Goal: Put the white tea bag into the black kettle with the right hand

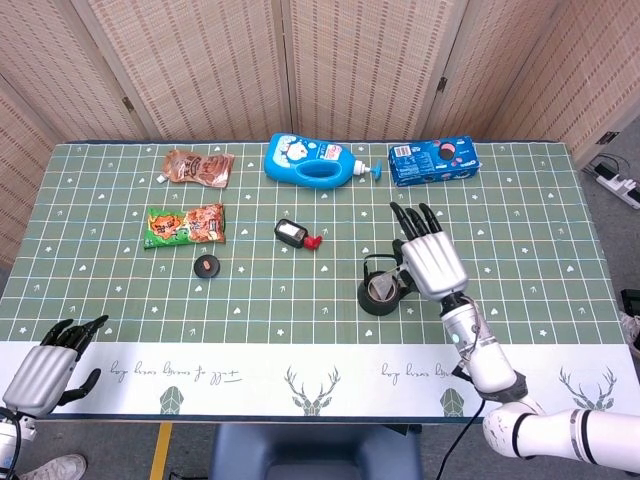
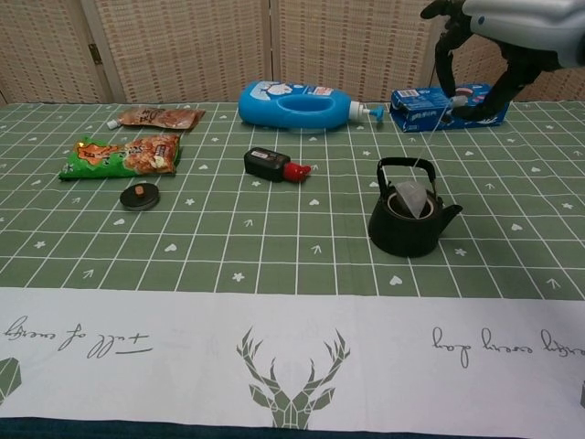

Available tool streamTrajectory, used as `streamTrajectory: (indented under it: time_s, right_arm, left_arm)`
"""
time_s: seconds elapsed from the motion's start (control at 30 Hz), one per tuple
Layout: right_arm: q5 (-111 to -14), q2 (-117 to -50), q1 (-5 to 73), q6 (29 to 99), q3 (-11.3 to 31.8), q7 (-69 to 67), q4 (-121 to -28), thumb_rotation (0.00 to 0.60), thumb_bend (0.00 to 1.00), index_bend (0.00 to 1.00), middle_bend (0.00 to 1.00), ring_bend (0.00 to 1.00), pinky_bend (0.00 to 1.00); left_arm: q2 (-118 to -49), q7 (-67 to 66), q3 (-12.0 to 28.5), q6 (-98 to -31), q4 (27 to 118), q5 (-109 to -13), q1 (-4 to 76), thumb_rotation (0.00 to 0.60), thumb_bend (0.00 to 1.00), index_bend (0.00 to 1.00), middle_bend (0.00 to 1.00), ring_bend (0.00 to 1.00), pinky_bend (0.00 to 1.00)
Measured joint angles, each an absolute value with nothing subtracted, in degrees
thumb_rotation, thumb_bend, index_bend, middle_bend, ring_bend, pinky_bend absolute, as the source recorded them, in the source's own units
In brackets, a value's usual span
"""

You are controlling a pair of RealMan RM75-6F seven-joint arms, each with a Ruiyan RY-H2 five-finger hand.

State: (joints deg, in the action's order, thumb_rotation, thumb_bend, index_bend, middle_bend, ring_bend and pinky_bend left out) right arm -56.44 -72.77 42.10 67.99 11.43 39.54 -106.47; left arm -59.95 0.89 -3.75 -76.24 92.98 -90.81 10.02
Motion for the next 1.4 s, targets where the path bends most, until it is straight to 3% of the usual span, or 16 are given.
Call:
streamTrajectory:
  time_s: [0.67,0.9,0.97,1.03,1.13,1.4]
  right_arm:
    - [-72.4,-74.0,35.4,65.8,0.2,29.9,-99.5,0.600,0.33,0.56,0.01,0.08,0.00]
    - [-74.2,-75.5,34.2,65.9,-1.0,33.3,-98.7,0.600,0.33,0.54,0.00,0.07,0.00]
    - [-74.1,-75.7,34.0,65.8,-1.2,34.4,-98.6,0.600,0.33,0.43,0.00,0.04,0.00]
    - [-73.6,-75.8,33.8,65.5,-1.3,35.9,-98.7,0.600,0.33,0.24,0.00,0.01,0.00]
    - [-71.6,-75.5,33.7,65.1,-1.4,39.2,-99.8,0.600,0.33,0.03,0.00,0.00,0.00]
    - [-69.2,-72.1,32.4,66.0,-2.1,44.4,-106.9,0.600,0.33,0.00,0.00,0.00,0.00]
  left_arm:
    - [-60.5,-0.9,-3.7,-75.9,93.2,-90.3,10.0,0.600,0.40,0.00,0.15,0.17,0.10]
    - [-60.6,-0.9,-3.5,-75.9,93.3,-90.0,10.0,0.600,0.40,0.00,0.15,0.17,0.10]
    - [-60.5,-0.8,-3.5,-75.9,93.3,-90.0,10.0,0.600,0.40,0.00,0.15,0.17,0.10]
    - [-60.5,-0.7,-3.6,-75.9,93.3,-90.1,10.0,0.600,0.40,0.00,0.15,0.17,0.10]
    - [-60.4,-0.5,-3.5,-76.0,93.3,-90.1,9.9,0.600,0.40,0.00,0.15,0.17,0.10]
    - [-60.5,-0.8,-3.6,-75.8,93.2,-90.1,10.0,0.600,0.40,0.00,0.15,0.17,0.10]
